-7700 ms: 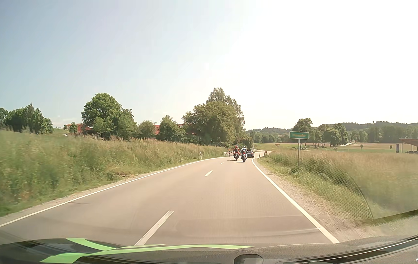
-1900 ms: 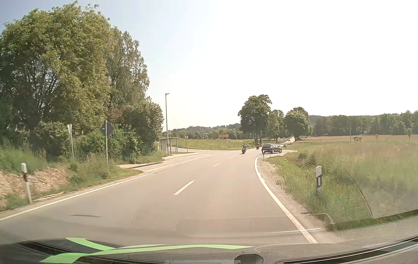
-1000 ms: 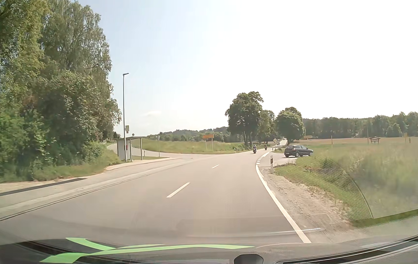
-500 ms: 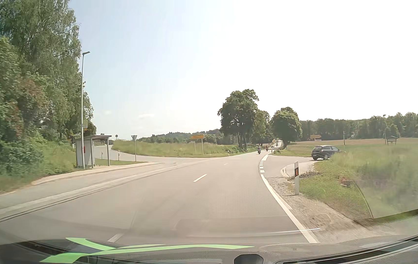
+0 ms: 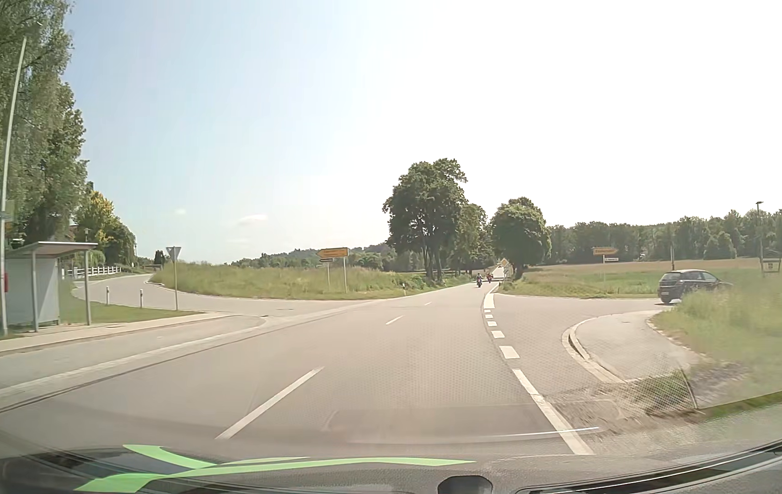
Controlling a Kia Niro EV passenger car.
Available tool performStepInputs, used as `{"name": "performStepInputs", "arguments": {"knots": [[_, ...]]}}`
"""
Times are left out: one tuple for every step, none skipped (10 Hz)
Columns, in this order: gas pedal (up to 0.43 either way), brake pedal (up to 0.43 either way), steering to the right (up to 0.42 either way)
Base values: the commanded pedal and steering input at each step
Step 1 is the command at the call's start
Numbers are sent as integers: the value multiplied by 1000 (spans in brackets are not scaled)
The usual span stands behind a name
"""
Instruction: Follow the waypoints while adhering to traffic rules and regulations
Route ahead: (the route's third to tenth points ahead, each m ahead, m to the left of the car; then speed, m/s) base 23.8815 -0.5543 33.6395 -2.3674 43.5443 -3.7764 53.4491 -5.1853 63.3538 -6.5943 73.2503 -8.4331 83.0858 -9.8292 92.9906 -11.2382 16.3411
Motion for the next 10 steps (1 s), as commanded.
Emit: {"name": "performStepInputs", "arguments": {"knots": [[189,0,24],[189,0,23],[189,0,22],[189,0,20],[189,0,19],[189,0,19],[197,0,19],[197,0,19],[197,0,19],[197,0,18]]}}
